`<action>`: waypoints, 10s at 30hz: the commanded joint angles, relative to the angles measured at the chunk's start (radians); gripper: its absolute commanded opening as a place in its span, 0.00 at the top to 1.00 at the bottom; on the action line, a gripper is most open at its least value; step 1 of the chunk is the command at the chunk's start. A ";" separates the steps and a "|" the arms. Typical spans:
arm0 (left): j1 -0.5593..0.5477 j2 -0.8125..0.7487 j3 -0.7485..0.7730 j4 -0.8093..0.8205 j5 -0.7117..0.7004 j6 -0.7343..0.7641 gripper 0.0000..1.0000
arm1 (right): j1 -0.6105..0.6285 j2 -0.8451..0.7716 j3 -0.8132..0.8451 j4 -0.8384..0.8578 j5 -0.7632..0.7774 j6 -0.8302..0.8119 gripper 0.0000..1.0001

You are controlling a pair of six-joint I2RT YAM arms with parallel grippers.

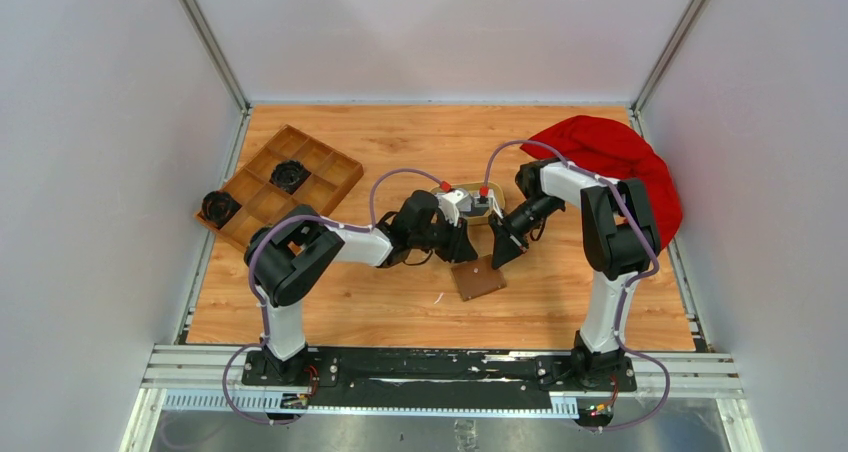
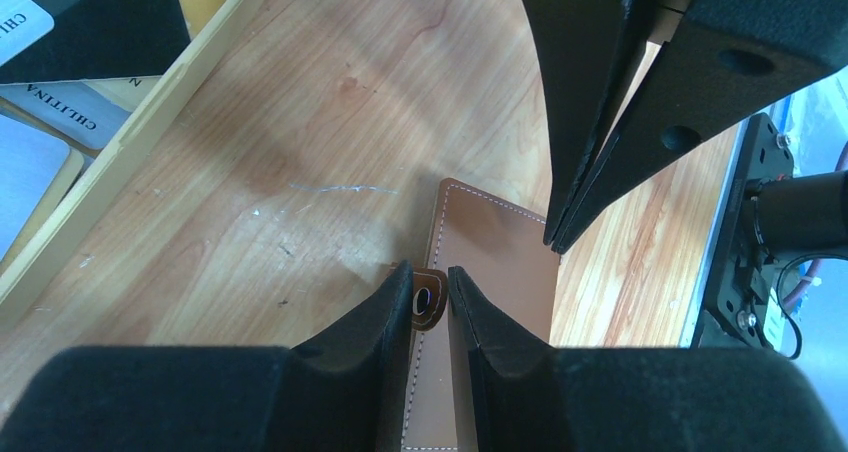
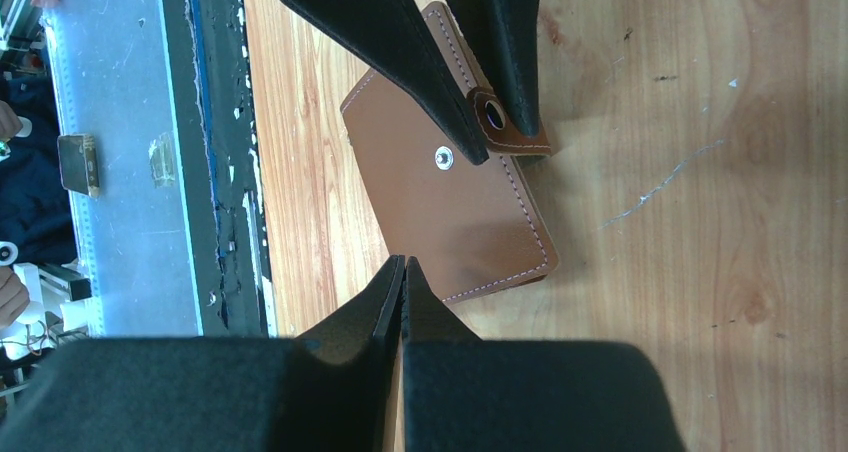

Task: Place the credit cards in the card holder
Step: Close the card holder at the center of the board.

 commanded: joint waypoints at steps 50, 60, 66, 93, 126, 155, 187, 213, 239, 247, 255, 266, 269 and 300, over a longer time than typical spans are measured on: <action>0.021 0.012 0.022 -0.005 0.076 -0.034 1.00 | 0.027 0.028 -0.012 0.008 0.042 0.034 0.99; 0.008 -0.005 -0.006 -0.003 0.078 -0.033 1.00 | 0.052 0.059 -0.008 0.123 0.097 0.278 0.99; -0.012 -0.005 -0.015 -0.003 0.058 -0.036 1.00 | 0.058 0.092 0.001 0.134 0.115 0.343 1.00; -0.064 0.012 -0.046 -0.003 -0.015 -0.063 1.00 | 0.069 0.123 0.011 0.154 0.173 0.403 1.00; -0.101 -0.052 -0.085 -0.003 -0.106 -0.080 1.00 | 0.072 0.044 0.036 0.052 0.011 0.279 1.00; -0.100 -0.077 -0.095 0.017 -0.147 -0.119 1.00 | 0.089 -0.601 -0.487 0.224 -0.011 -0.758 0.92; -0.116 -0.034 -0.130 0.121 -0.118 -0.202 1.00 | 0.303 -0.546 -0.585 0.479 0.299 -0.632 0.65; -0.140 -0.022 -0.154 0.136 -0.137 -0.235 1.00 | 0.310 -0.514 -0.560 0.482 0.321 -0.572 0.72; -0.157 -0.025 -0.165 0.135 -0.150 -0.259 1.00 | 0.322 -0.485 -0.542 0.482 0.344 -0.532 0.76; -0.159 -0.022 -0.184 0.135 -0.162 -0.264 1.00 | 0.326 -0.477 -0.537 0.482 0.351 -0.524 0.78; -0.168 -0.015 -0.206 0.149 -0.175 -0.277 1.00 | 0.331 -0.465 -0.532 0.482 0.363 -0.515 0.79; -0.204 0.002 -0.223 0.150 -0.226 -0.279 1.00 | 0.337 -0.446 -0.520 0.482 0.379 -0.488 0.80; -0.205 0.008 -0.241 0.170 -0.235 -0.285 1.00 | 0.338 -0.444 -0.517 0.482 0.381 -0.481 0.81; -0.216 0.152 -0.399 0.433 -0.296 -0.396 1.00 | 0.343 -0.413 -0.499 0.484 0.412 -0.438 0.83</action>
